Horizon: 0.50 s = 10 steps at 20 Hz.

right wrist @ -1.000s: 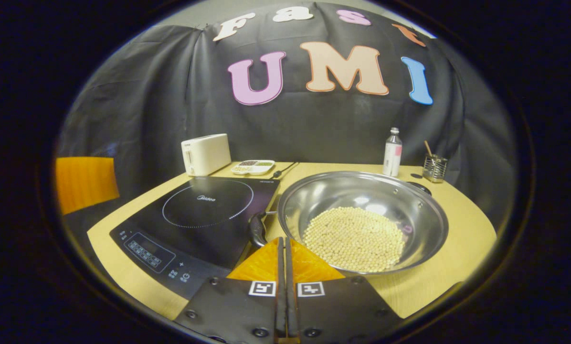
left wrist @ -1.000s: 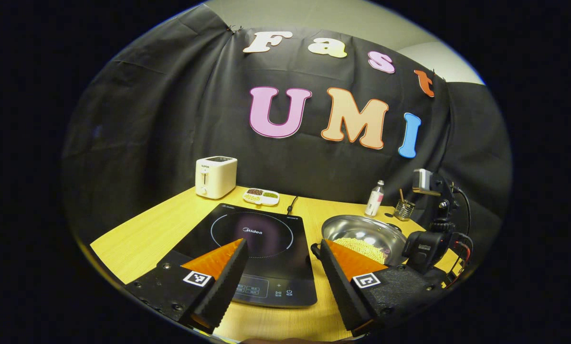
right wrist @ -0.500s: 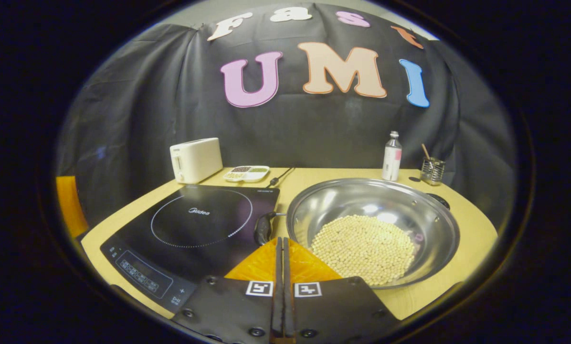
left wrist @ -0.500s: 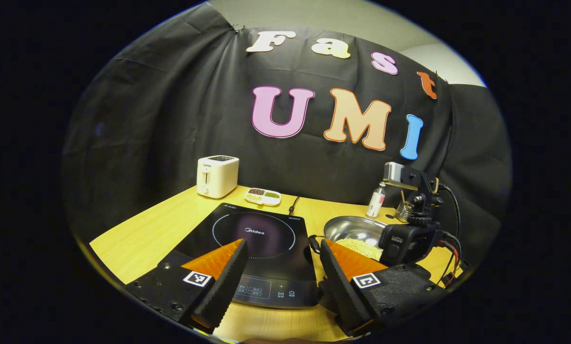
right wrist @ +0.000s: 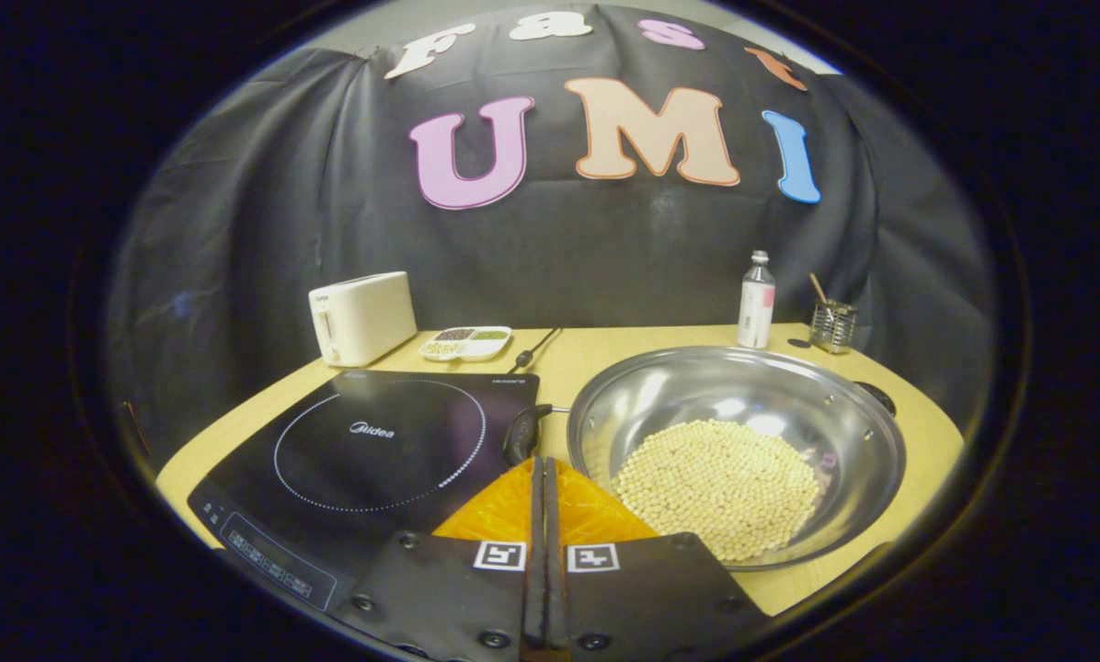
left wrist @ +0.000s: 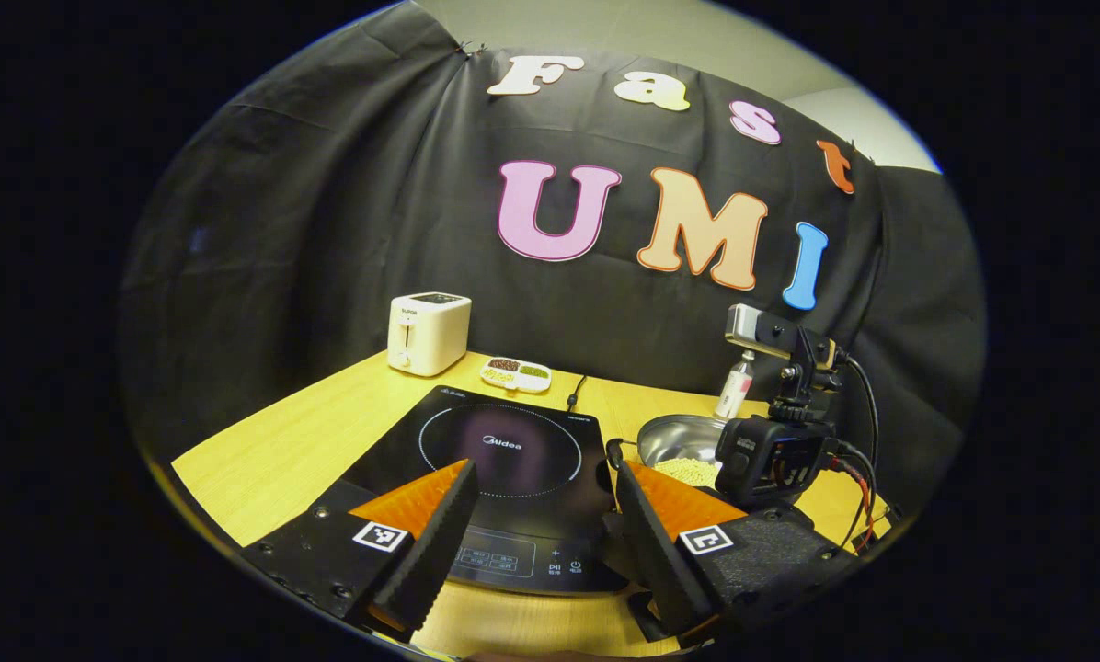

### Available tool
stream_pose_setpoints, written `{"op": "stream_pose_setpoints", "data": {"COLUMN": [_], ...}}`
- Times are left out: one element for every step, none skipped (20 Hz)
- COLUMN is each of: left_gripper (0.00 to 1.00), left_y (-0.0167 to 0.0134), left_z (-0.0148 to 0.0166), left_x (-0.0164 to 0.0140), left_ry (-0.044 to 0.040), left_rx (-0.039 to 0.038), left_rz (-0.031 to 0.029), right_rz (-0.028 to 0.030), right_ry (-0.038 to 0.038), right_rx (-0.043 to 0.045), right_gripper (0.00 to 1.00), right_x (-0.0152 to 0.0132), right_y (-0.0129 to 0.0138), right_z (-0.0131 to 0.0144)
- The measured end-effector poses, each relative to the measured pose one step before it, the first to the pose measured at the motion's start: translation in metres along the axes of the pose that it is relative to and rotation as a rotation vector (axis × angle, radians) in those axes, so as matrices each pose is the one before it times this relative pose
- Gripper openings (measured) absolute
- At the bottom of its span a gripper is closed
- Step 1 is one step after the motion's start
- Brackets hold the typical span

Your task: First push the handle of the pot to place it horizontally, then grasp the pot with both hands and set it on the induction cooktop.

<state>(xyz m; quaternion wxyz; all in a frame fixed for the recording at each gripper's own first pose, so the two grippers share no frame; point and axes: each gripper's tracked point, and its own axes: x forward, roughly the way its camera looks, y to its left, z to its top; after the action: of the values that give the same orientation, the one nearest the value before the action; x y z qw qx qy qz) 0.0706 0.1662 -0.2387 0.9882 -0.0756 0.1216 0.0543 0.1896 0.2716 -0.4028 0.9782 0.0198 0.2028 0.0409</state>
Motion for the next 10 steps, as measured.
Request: {"op": "stream_pose_setpoints", "data": {"left_gripper": [0.92,0.92,0.92,0.92,0.92,0.92,0.92,0.92,0.93,0.93], "left_y": [0.0009,-0.00008,0.00076,0.00029,-0.00232,-0.00249,-0.00164,-0.00058,-0.00103,-0.00243], "left_z": [-0.00074,-0.00166,-0.00062,-0.00111,-0.00056,-0.0032,-0.00121,-0.00242,-0.00109,-0.00174], "left_x": [0.00038,0.00174,0.00029,0.00008,-0.00012,0.00094,-0.00019,0.00043,-0.00053,-0.00096], "left_ry": [0.00466,0.00546,0.00412,0.0041,0.00617,0.00941,0.00863,0.00938,0.0057,0.00393], "left_rx": [-0.00409,-0.00394,-0.00642,-0.00759,-0.00876,-0.01069,-0.00816,-0.00188,0.00571,0.01611], "left_rz": [0.00122,-0.00089,0.00064,-0.00375,-0.00899,-0.01032,-0.00586,0.00208,0.00419,0.00476], "right_rz": [0.00115,0.00425,0.00619,0.00748,0.00347,0.00349,0.01164,0.02023,-0.00198,-0.0126], "right_ry": [0.00747,0.0076,-0.00247,-0.00864,-0.0098,-0.0008,-0.00895,-0.01867,-0.02533,-0.02252], "right_rx": [0.00122,-0.00042,-0.0022,-0.00377,-0.00555,-0.0048,-0.00158,-0.00146,-0.00857,-0.01657], "right_gripper": [0.05,0.05,0.02,0.0,0.0,0.02,0.05,0.05,0.03,0.14], "right_x": [0.00276,-0.00005,-0.00315,-0.00486,-0.00697,-0.00523,-0.00778,-0.01002,-0.00468,-0.00926], "right_y": [0.00069,-0.00035,-0.00133,-0.00086,-0.00384,-0.0047,-0.00407,-0.00187,-0.00969,-0.01246], "right_z": [-0.00185,-0.0023,0.00149,0.00171,0.00363,0.00083,0.00469,0.00838,0.00877,0.00866]}}
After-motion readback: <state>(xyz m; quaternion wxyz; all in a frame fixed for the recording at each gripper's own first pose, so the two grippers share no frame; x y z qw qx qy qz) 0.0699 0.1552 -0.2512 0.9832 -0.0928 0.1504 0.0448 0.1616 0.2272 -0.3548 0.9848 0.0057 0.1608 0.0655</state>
